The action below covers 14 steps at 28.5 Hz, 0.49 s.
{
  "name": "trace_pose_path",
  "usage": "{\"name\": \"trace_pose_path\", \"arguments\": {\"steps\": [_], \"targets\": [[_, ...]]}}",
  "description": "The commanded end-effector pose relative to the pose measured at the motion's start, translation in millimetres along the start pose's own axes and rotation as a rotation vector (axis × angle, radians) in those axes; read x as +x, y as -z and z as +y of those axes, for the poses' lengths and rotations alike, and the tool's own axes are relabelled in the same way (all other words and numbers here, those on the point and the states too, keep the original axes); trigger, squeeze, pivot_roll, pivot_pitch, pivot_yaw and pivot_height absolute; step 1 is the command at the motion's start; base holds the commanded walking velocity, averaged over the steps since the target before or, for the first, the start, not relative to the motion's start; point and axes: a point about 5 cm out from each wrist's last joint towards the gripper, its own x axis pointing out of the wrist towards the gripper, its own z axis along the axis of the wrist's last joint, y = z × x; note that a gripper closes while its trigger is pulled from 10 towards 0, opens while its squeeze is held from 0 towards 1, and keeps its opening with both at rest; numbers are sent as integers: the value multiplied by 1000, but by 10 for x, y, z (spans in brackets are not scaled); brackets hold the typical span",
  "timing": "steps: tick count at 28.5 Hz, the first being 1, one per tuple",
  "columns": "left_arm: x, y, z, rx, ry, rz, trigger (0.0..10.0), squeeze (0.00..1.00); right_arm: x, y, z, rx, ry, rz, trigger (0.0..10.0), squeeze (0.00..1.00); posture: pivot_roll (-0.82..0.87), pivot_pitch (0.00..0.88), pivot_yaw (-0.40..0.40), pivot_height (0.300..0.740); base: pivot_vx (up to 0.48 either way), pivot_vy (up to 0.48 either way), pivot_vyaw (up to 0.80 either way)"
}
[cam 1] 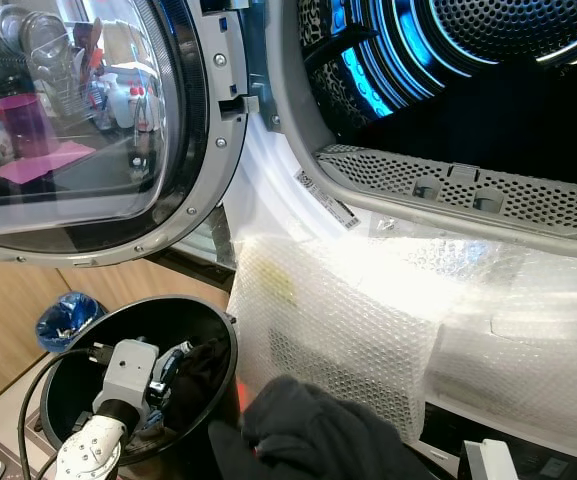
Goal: Clothes washing
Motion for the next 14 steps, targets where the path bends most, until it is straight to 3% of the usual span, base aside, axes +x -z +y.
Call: {"name": "trace_pose_path", "arguments": {"steps": [1, 5, 11, 14], "targets": [[9, 5, 51, 31, -4, 1, 10000, 0, 142, -232, 66, -34, -71, -115, 0, 0, -137, 0, 113, 740, 0, 0, 0], [18, 4, 53, 29, -6, 1, 10000, 0, 360, -717, -56, -117, -80, -368, 0, 0, -119, 0, 110, 740, 0, 0, 0], [5, 30, 46, 23, -18, 6, 10000, 0, 459, -1276, -340, -194, -3, -563, 0, 0, -108, 0, 106, 740, 0, 0, 0], [11, 26, 40, 23, -18, 6, 10000, 0, 475, -1363, -373, -200, 0, -586, 0, 0, -103, 0, 100, 740, 0, 0, 0]]}}
